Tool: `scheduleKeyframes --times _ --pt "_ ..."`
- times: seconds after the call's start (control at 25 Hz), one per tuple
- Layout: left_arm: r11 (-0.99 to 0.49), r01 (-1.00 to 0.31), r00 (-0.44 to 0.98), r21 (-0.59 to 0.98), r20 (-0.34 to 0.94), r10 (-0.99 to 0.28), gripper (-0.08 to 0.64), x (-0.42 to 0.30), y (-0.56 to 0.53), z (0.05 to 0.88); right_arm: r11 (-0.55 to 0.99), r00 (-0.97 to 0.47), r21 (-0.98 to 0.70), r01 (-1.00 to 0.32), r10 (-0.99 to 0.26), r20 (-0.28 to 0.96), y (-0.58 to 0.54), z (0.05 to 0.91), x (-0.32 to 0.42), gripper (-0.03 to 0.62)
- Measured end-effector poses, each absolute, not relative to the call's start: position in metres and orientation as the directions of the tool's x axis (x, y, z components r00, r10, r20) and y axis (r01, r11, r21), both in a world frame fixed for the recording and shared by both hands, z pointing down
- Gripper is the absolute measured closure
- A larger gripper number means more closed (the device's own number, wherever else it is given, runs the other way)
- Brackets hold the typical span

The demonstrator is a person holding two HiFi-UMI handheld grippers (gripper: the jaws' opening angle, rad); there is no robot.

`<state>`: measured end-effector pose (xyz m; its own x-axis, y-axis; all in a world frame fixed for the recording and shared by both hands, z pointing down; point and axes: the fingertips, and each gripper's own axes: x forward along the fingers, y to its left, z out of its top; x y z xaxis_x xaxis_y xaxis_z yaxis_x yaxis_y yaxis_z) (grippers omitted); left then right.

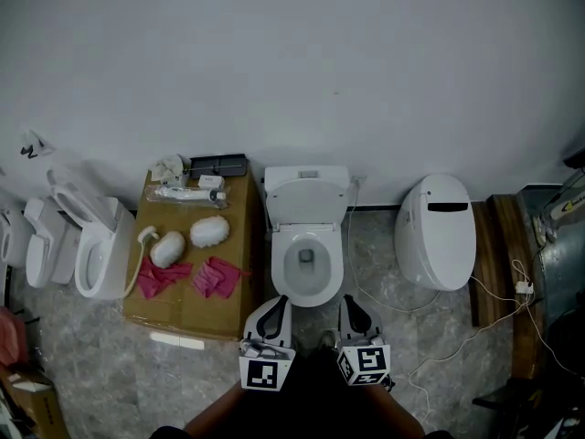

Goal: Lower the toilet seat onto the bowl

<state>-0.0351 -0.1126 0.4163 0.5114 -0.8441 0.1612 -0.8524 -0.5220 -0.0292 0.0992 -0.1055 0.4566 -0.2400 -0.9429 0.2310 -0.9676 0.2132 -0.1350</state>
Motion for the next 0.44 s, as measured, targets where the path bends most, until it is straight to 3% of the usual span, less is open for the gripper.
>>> scheduleKeyframes --times 0.44 --pt "-0.520 -0.854 0.510 -0.028 0.158 -0.846 0.551 -0.0391 -0.1142 0.4147 0.216 -0.242 -0.131 -0.968 -0.942 0.234 -0.1082 0.4593 0.0939 0.566"
